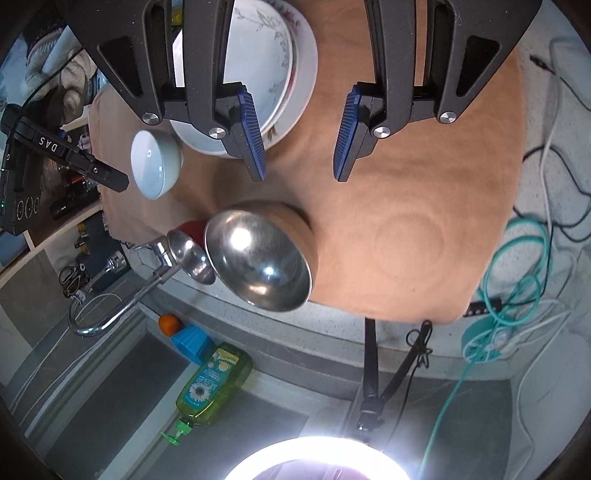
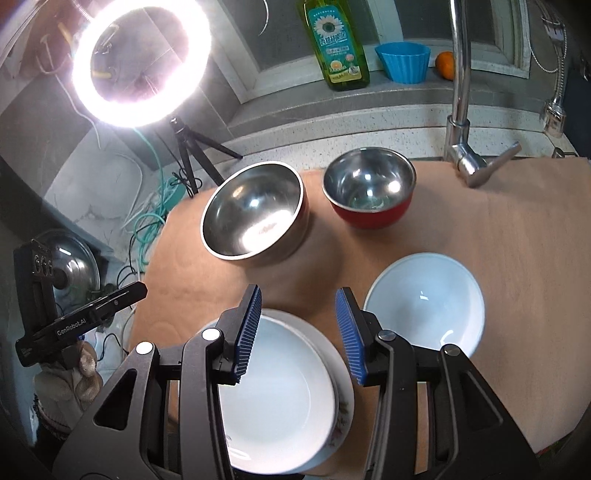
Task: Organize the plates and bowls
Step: 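Move both grippers to the rim of the large steel bowl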
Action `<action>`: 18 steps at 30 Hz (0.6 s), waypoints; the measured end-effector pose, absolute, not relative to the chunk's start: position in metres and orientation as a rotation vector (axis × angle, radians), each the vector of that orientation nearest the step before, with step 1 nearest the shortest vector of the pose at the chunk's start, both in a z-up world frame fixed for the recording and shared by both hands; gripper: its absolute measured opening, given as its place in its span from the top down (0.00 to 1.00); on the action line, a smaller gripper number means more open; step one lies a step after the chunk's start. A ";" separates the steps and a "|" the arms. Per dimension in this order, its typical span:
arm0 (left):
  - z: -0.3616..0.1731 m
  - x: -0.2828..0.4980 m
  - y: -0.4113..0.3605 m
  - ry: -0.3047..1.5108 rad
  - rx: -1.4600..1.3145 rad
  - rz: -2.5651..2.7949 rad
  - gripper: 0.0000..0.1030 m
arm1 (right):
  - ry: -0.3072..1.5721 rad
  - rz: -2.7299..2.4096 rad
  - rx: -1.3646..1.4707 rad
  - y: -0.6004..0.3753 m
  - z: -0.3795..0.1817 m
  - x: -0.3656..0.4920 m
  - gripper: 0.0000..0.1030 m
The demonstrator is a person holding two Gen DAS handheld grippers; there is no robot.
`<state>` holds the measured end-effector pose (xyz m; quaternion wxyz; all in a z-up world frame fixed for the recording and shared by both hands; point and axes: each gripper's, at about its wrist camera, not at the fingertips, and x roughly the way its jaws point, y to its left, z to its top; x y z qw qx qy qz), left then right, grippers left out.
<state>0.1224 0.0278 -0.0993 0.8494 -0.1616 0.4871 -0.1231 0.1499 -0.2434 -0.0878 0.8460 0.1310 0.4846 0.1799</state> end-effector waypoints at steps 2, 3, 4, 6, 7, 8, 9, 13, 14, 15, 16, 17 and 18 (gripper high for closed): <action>-0.099 0.133 0.028 1.025 -0.334 -0.264 0.65 | 1.019 0.380 0.273 -0.241 -0.088 0.160 0.58; -0.100 0.139 0.028 1.029 -0.339 -0.267 0.65 | 1.019 0.381 0.271 -0.240 -0.089 0.164 0.58; -0.100 0.144 0.028 1.034 -0.344 -0.268 0.65 | 1.023 0.379 0.267 -0.238 -0.090 0.171 0.58; -0.104 0.157 0.029 1.045 -0.355 -0.267 0.65 | 1.032 0.381 0.271 -0.237 -0.093 0.181 0.58; -0.106 0.164 0.029 1.049 -0.359 -0.264 0.65 | 1.037 0.384 0.274 -0.235 -0.095 0.186 0.58; -0.107 0.169 0.028 1.053 -0.363 -0.262 0.65 | 1.042 0.383 0.276 -0.234 -0.097 0.193 0.58; -0.110 0.176 0.028 1.057 -0.367 -0.263 0.65 | 1.046 0.383 0.276 -0.232 -0.098 0.197 0.58; -0.116 0.195 0.026 1.075 -0.371 -0.261 0.65 | 1.065 0.387 0.277 -0.225 -0.107 0.219 0.58; -0.118 0.199 0.026 1.079 -0.372 -0.258 0.65 | 1.070 0.389 0.280 -0.224 -0.109 0.223 0.58; -0.120 0.204 0.026 1.083 -0.377 -0.257 0.65 | 1.077 0.391 0.283 -0.222 -0.111 0.226 0.58; -0.122 0.208 0.026 1.088 -0.381 -0.257 0.65 | 1.082 0.392 0.285 -0.221 -0.113 0.231 0.58; -0.124 0.211 0.026 1.092 -0.383 -0.254 0.65 | 1.088 0.392 0.283 -0.218 -0.115 0.235 0.58; -0.126 0.214 0.026 1.096 -0.386 -0.252 0.65 | 1.091 0.390 0.281 -0.217 -0.117 0.238 0.58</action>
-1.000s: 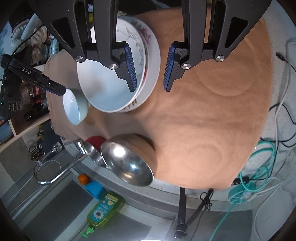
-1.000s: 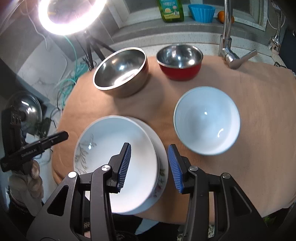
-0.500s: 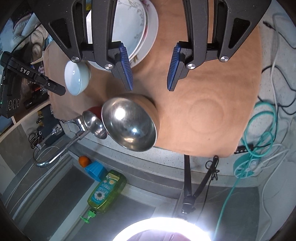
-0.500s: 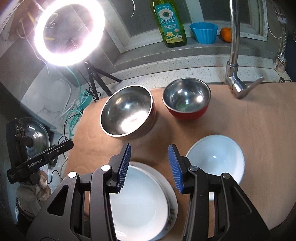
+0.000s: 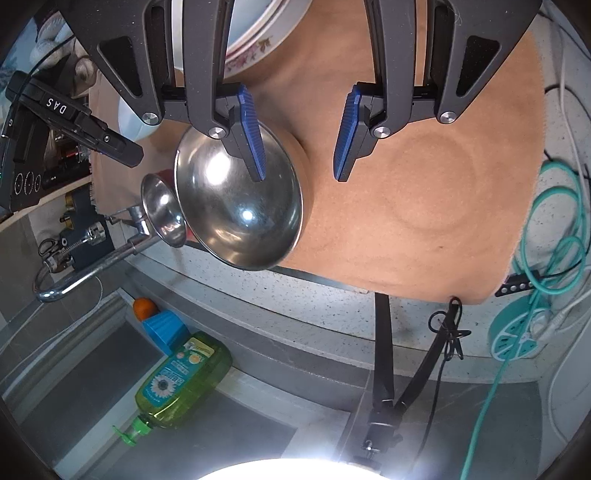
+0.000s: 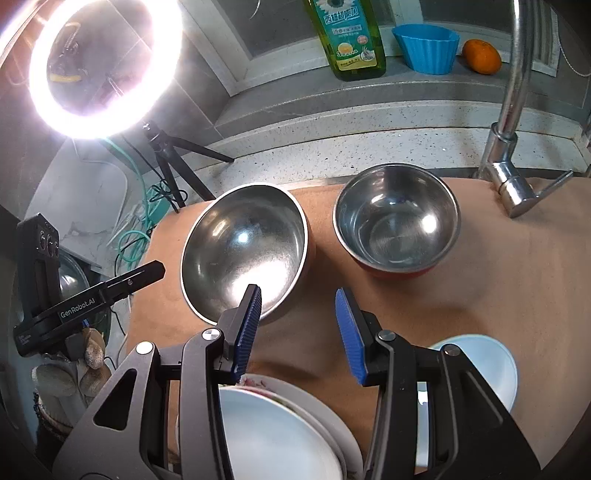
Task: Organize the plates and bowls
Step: 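Move both grippers to the rim of the large steel bowl, then close both grippers on the steel bowl rim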
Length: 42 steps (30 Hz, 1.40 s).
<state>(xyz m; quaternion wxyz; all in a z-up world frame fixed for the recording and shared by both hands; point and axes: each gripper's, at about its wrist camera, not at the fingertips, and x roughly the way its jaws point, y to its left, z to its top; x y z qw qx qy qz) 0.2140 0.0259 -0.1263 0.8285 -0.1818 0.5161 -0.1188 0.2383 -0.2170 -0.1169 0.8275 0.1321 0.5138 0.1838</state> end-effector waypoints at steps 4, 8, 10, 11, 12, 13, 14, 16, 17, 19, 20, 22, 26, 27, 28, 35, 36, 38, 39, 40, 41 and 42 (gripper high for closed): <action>-0.132 0.224 0.028 1.112 -0.402 -0.255 0.65 | 1.117 0.387 0.290 -0.212 -0.127 0.252 0.58; -0.138 0.231 0.029 1.127 -0.402 -0.256 0.65 | 1.143 0.384 0.290 -0.207 -0.138 0.261 0.61; -0.140 0.234 0.028 1.133 -0.404 -0.260 0.65 | 1.154 0.385 0.289 -0.205 -0.143 0.264 0.64; -0.140 0.235 0.028 1.134 -0.404 -0.261 0.65 | 1.157 0.384 0.287 -0.205 -0.144 0.265 0.65; -0.141 0.236 0.028 1.137 -0.404 -0.262 0.65 | 1.160 0.382 0.285 -0.204 -0.146 0.266 0.66; -0.143 0.237 0.028 1.142 -0.406 -0.267 0.65 | 1.163 0.380 0.285 -0.203 -0.147 0.267 0.66; -0.144 0.238 0.028 1.145 -0.408 -0.272 0.65 | 1.166 0.379 0.287 -0.203 -0.149 0.268 0.66; -0.146 0.240 0.026 1.152 -0.407 -0.278 0.65 | 1.175 0.380 0.288 -0.202 -0.152 0.270 0.70; -0.147 0.240 0.026 1.153 -0.403 -0.280 0.66 | 1.181 0.382 0.287 -0.201 -0.153 0.270 0.72; -0.148 0.241 0.025 1.155 -0.399 -0.282 0.67 | 1.185 0.385 0.281 -0.199 -0.154 0.271 0.76; -0.149 0.241 0.024 1.157 -0.400 -0.283 0.67 | 1.188 0.387 0.275 -0.198 -0.155 0.272 0.77; -0.151 0.242 0.023 1.160 -0.402 -0.286 0.68 | 1.192 0.388 0.269 -0.195 -0.157 0.272 0.79; -0.153 0.243 0.020 1.168 -0.405 -0.303 0.82 | 1.200 0.391 0.260 -0.191 -0.160 0.274 0.84; -0.154 0.243 0.020 1.168 -0.406 -0.305 0.83 | 1.198 0.389 0.255 -0.190 -0.160 0.274 0.84; -0.154 0.243 0.020 1.170 -0.408 -0.308 0.84 | 1.195 0.388 0.249 -0.189 -0.160 0.274 0.84; -0.154 0.241 0.017 1.170 -0.403 -0.306 0.86 | 1.193 0.386 0.231 -0.186 -0.158 0.273 0.85; -0.154 0.241 0.017 1.170 -0.401 -0.305 0.86 | 1.192 0.386 0.230 -0.186 -0.158 0.272 0.85; -0.153 0.239 0.018 1.167 -0.393 -0.302 0.86 | 1.191 0.388 0.229 -0.184 -0.156 0.270 0.85; -0.152 0.237 0.019 1.165 -0.392 -0.300 0.86 | 1.190 0.392 0.229 -0.183 -0.155 0.269 0.85; -0.151 0.236 0.020 1.164 -0.393 -0.300 0.86 | 1.188 0.394 0.228 -0.182 -0.153 0.268 0.85; -0.150 0.234 0.021 1.162 -0.395 -0.298 0.86 | 1.186 0.397 0.226 -0.182 -0.152 0.267 0.85; -0.149 0.232 0.023 1.158 -0.397 -0.296 0.86 | 1.183 0.401 0.224 -0.181 -0.151 0.265 0.85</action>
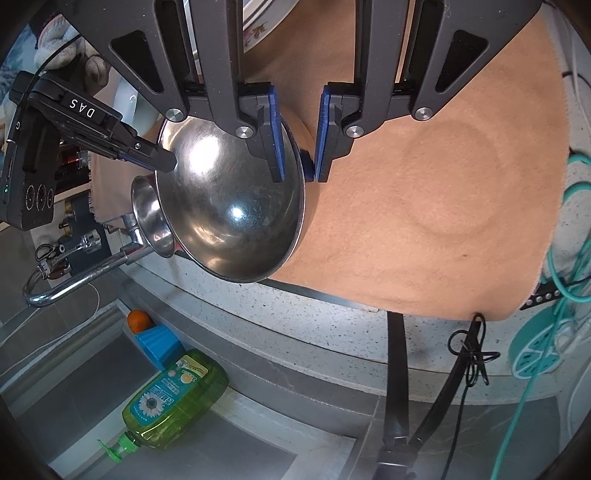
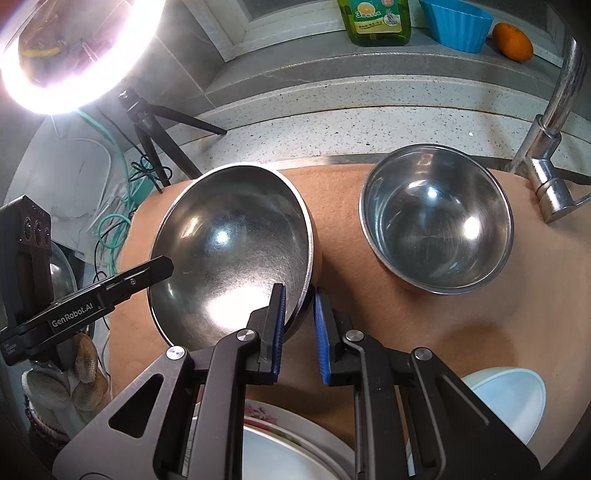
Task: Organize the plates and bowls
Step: 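Close both grippers on the steel bowl rim, then lift the steel bowl with both grippers and carry it over the plate stack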
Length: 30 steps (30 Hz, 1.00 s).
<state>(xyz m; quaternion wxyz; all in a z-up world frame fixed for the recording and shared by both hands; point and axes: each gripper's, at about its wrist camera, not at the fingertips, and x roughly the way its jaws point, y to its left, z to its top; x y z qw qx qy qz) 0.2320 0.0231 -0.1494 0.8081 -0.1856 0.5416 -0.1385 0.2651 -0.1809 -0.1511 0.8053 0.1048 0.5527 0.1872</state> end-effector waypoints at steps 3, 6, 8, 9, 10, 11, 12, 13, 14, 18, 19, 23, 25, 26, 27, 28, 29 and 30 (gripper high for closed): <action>-0.146 0.224 0.029 1.149 -0.400 -0.284 0.86 | 1.175 0.412 0.217 -0.177 -0.148 0.260 0.85; -0.142 0.216 0.035 1.137 -0.402 -0.274 0.86 | 1.171 0.432 0.212 -0.170 -0.144 0.254 0.85; -0.138 0.209 0.041 1.128 -0.408 -0.266 0.86 | 1.169 0.446 0.211 -0.166 -0.140 0.250 0.85; -0.137 0.207 0.043 1.124 -0.409 -0.263 0.86 | 1.168 0.451 0.212 -0.163 -0.139 0.248 0.85; -0.135 0.203 0.046 1.120 -0.408 -0.258 0.86 | 1.166 0.461 0.209 -0.160 -0.138 0.245 0.85; -0.134 0.200 0.048 1.117 -0.406 -0.252 0.86 | 1.165 0.468 0.207 -0.157 -0.137 0.243 0.85; -0.132 0.197 0.050 1.114 -0.404 -0.246 0.86 | 1.164 0.474 0.203 -0.154 -0.136 0.241 0.85; -0.131 0.194 0.052 1.111 -0.404 -0.240 0.86 | 1.163 0.481 0.199 -0.151 -0.135 0.238 0.85; -0.131 0.190 0.055 1.109 -0.404 -0.236 0.86 | 1.162 0.490 0.193 -0.148 -0.133 0.235 0.85; -0.129 0.175 0.066 1.103 -0.418 -0.217 0.86 | 1.160 0.518 0.180 -0.136 -0.130 0.223 0.85; -0.128 0.171 0.068 1.102 -0.423 -0.212 0.86 | 1.160 0.525 0.177 -0.133 -0.129 0.220 0.85; -0.127 0.155 0.078 1.096 -0.438 -0.195 0.86 | 1.161 0.552 0.164 -0.122 -0.127 0.207 0.85; -0.127 0.148 0.083 1.094 -0.443 -0.186 0.86 | 1.160 0.564 0.158 -0.117 -0.126 0.201 0.85; -0.127 0.144 0.085 1.092 -0.449 -0.181 0.86 | 1.161 0.569 0.156 -0.115 -0.125 0.199 0.85; -0.127 0.140 0.088 1.090 -0.453 -0.176 0.86 | 1.161 0.573 0.154 -0.113 -0.124 0.197 0.85; -0.127 0.137 0.090 1.088 -0.456 -0.171 0.86 | 1.161 0.579 0.151 -0.111 -0.124 0.194 0.85; -0.127 0.132 0.092 1.086 -0.459 -0.166 0.86 | 1.162 0.586 0.147 -0.108 -0.123 0.191 0.85; -0.127 0.130 0.093 1.086 -0.460 -0.163 0.86 | 1.162 0.590 0.144 -0.106 -0.123 0.189 0.85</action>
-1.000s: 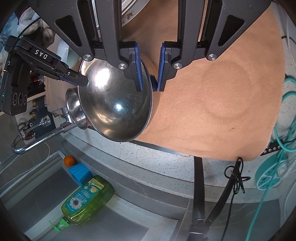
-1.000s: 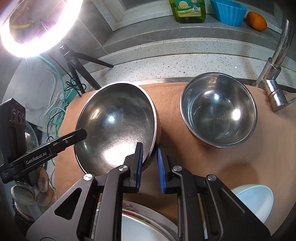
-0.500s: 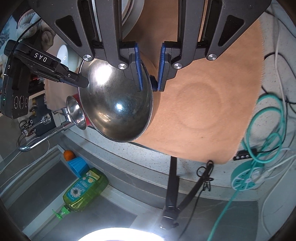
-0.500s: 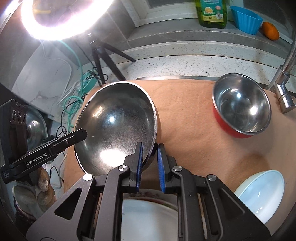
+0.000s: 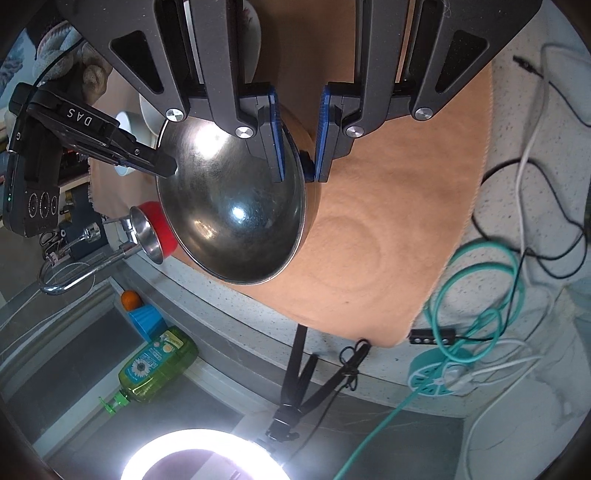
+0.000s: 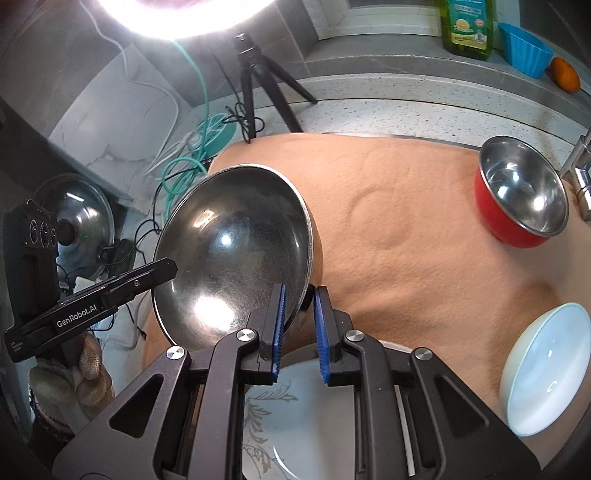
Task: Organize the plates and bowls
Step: 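Lift the steel bowl with both grippers and carry it over the plate stack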
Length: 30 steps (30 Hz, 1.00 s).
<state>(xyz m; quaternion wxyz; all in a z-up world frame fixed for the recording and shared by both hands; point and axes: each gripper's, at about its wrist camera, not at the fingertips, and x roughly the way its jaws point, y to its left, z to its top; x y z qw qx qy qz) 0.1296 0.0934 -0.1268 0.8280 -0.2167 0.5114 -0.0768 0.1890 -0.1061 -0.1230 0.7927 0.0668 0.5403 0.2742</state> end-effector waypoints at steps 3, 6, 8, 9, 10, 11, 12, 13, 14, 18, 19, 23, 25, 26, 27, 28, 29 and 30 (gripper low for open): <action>-0.128 0.120 0.098 1.088 -0.465 -0.153 0.86 | 1.166 0.602 0.135 -0.101 -0.123 0.181 0.85; -0.129 0.110 0.103 1.086 -0.476 -0.141 0.86 | 1.172 0.614 0.129 -0.095 -0.124 0.173 0.85; -0.130 0.104 0.106 1.085 -0.480 -0.135 0.86 | 1.177 0.623 0.121 -0.091 -0.126 0.167 0.85; -0.130 0.101 0.107 1.085 -0.482 -0.132 0.86 | 1.179 0.625 0.119 -0.090 -0.127 0.166 0.85; -0.130 0.098 0.109 1.084 -0.484 -0.128 0.86 | 1.181 0.629 0.117 -0.088 -0.127 0.164 0.85; -0.130 0.095 0.111 1.084 -0.485 -0.125 0.86 | 1.184 0.634 0.113 -0.085 -0.128 0.161 0.85; -0.130 0.092 0.112 1.083 -0.485 -0.121 0.86 | 1.185 0.636 0.110 -0.084 -0.129 0.160 0.85; -0.131 0.088 0.114 1.084 -0.485 -0.117 0.86 | 1.187 0.641 0.107 -0.082 -0.129 0.157 0.85; -0.132 0.086 0.115 1.085 -0.486 -0.113 0.86 | 1.190 0.646 0.105 -0.080 -0.130 0.155 0.85; -0.135 0.074 0.120 1.094 -0.495 -0.100 0.86 | 1.200 0.664 0.094 -0.073 -0.133 0.147 0.85; -0.136 0.072 0.122 1.098 -0.496 -0.097 0.86 | 1.204 0.669 0.092 -0.072 -0.133 0.146 0.85; -0.141 0.061 0.126 1.113 -0.500 -0.084 0.86 | 1.217 0.689 0.078 -0.065 -0.138 0.138 0.85; -0.143 0.057 0.128 1.121 -0.503 -0.079 0.86 | 1.223 0.697 0.072 -0.062 -0.140 0.135 0.85; -0.144 0.055 0.129 1.124 -0.504 -0.077 0.86 | 1.226 0.700 0.069 -0.061 -0.141 0.133 0.85; -0.144 0.053 0.130 1.125 -0.505 -0.075 0.86 | 1.229 0.704 0.067 -0.060 -0.142 0.132 0.85; -0.145 0.051 0.130 1.127 -0.506 -0.074 0.86 | 1.232 0.706 0.067 -0.059 -0.143 0.131 0.85; -0.146 0.048 0.131 1.130 -0.508 -0.073 0.86 | 1.234 0.709 0.066 -0.059 -0.143 0.129 0.85; -0.146 0.047 0.131 1.131 -0.510 -0.072 0.86 | 1.236 0.711 0.065 -0.058 -0.144 0.128 0.85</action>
